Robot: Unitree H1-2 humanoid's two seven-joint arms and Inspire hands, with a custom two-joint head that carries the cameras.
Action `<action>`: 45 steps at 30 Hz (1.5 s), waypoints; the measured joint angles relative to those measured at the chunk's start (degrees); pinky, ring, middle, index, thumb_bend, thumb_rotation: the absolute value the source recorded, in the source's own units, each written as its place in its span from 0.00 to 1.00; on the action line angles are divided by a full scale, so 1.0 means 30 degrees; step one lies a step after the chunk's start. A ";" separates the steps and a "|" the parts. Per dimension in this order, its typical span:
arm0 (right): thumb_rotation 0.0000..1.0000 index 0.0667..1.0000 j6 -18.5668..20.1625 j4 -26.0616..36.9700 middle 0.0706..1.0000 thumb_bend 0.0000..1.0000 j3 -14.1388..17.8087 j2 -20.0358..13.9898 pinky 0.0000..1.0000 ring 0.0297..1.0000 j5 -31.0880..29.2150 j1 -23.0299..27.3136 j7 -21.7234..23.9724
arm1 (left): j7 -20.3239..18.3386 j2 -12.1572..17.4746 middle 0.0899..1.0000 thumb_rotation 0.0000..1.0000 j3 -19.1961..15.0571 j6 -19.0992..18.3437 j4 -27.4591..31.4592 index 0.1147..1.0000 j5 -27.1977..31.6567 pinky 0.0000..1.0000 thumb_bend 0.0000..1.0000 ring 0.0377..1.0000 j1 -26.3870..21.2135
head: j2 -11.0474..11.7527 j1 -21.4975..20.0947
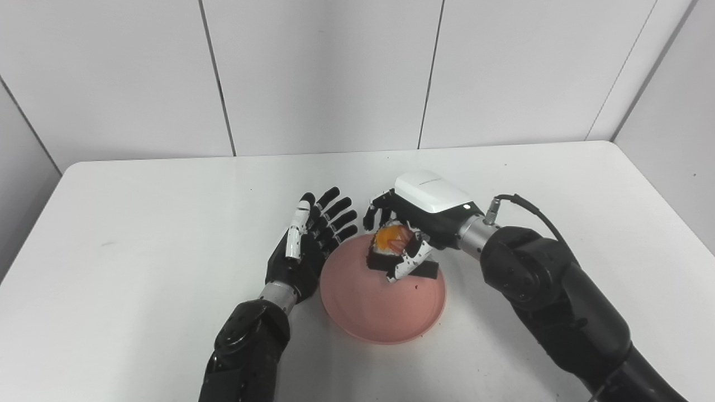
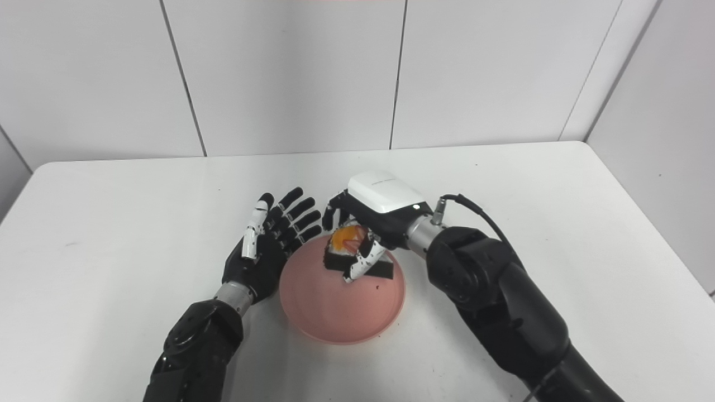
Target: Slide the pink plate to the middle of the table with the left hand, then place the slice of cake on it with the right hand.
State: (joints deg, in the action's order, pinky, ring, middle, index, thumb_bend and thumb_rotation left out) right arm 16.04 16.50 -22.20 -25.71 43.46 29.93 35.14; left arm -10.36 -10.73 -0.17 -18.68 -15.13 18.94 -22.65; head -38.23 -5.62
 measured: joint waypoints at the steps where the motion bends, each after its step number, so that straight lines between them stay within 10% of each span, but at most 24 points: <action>1: 0.00 0.54 -0.0023 -0.0016 0.43 0.50 -0.0057 0.0012 0.32 0.34 0.0079 0.0000 0.0001 | 0.0044 -0.0001 0.86 1.00 0.0003 -0.0082 0.0080 0.85 -0.0003 0.84 0.41 0.85 0.0000 | -0.0059 -0.0030; 42: 0.00 0.45 -0.0978 -0.2389 0.47 0.52 -0.1048 0.0608 0.25 0.37 0.1733 -0.0552 -0.0024 | 0.0231 0.0048 0.86 1.00 -0.0133 -0.1032 0.0655 0.85 0.0013 0.85 0.44 0.85 0.0029 | -0.0880 -0.0206; 45: 0.09 0.46 -0.0986 -0.1931 0.54 0.51 -0.1167 0.0531 0.36 0.45 0.2018 -0.0631 0.0085 | 0.0231 0.0048 0.86 1.00 -0.0128 -0.1032 0.0660 0.85 0.0012 0.84 0.44 0.85 0.0029 | -0.0880 -0.0147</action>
State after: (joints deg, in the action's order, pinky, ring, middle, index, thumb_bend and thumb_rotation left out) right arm 13.09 10.70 -25.70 -24.11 49.51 28.04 35.40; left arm -9.67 -10.58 -0.56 -21.77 -13.15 18.98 -22.57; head -40.87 -6.06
